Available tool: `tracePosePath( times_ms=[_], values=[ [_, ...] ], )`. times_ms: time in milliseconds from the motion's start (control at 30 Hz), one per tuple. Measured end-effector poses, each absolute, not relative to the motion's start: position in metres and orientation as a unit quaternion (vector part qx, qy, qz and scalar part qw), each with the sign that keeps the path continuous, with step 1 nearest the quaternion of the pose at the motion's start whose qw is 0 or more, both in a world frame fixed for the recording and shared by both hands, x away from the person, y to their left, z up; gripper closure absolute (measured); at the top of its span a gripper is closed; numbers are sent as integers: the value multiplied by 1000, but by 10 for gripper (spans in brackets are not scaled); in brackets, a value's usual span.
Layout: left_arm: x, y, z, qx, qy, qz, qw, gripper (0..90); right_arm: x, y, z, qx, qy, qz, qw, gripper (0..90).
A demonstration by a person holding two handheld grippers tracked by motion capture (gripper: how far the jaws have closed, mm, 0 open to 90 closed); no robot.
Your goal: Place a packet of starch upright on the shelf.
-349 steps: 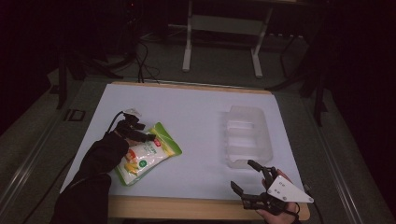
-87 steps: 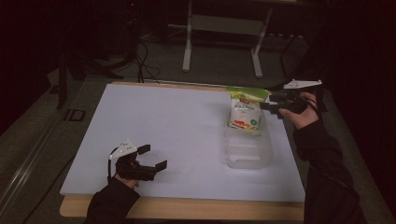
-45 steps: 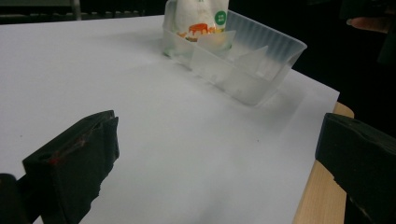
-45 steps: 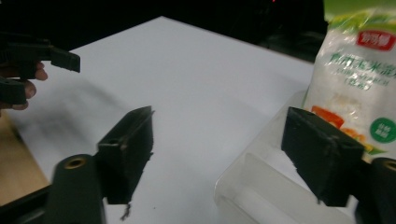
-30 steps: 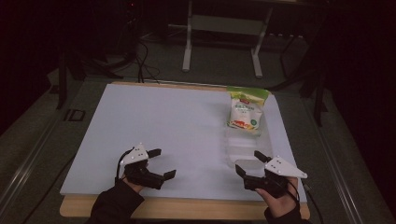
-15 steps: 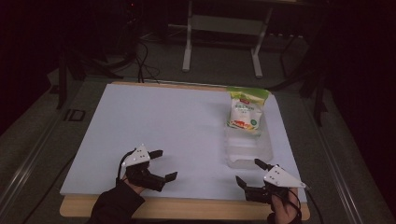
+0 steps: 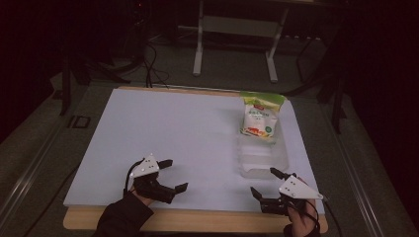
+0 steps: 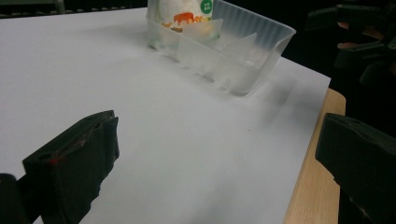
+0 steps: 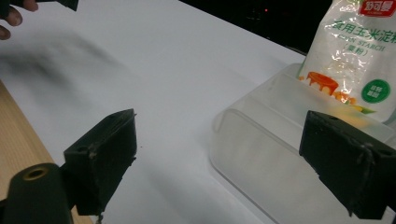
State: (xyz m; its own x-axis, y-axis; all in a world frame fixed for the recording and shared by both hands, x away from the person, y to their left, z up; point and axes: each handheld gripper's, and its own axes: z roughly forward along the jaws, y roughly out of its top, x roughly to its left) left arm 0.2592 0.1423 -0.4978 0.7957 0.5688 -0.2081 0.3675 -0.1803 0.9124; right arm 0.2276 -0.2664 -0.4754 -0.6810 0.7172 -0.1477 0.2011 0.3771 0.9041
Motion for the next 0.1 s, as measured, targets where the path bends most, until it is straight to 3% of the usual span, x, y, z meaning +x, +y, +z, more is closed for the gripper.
tracePosePath(
  times_ms=[100],
  values=[
    [259,142,-498,764,306,89,561,0,228,-267,-475,292,785,474,273,109]
  ],
)
